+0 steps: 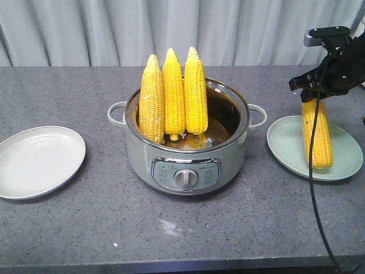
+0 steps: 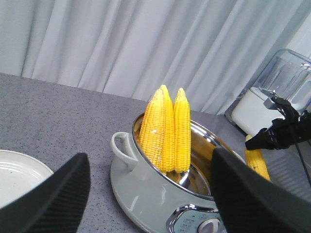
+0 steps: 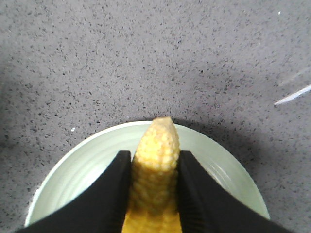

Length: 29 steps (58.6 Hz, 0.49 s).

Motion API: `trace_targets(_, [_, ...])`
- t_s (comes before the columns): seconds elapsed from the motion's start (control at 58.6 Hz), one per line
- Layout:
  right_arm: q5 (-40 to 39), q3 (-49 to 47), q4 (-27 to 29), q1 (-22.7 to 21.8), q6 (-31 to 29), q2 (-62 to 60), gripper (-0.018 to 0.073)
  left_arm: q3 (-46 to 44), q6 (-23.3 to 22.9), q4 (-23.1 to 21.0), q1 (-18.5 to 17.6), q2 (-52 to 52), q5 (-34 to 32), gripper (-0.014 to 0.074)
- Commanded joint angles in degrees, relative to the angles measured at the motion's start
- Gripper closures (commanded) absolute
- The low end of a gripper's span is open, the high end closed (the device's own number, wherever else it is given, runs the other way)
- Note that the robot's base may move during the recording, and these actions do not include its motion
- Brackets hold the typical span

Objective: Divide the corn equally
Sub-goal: 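Lower the corn cob onto the pale green plate and release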

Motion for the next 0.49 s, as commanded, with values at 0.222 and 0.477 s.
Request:
trace_targets(0.222, [-1.27,-1.48,0.33,-0.38,-1.56,-1.72,0.0211,-1.81,0.24,-1.7,0.05,0.6,-2.67,0.0101])
trace_targets(0.477, [-1.47,-1.53,0.03,-0.38,-1.61,-1.92,0.0055,-1.81,0.24,-1.7,0.05,0.6,-2.72,0.0101])
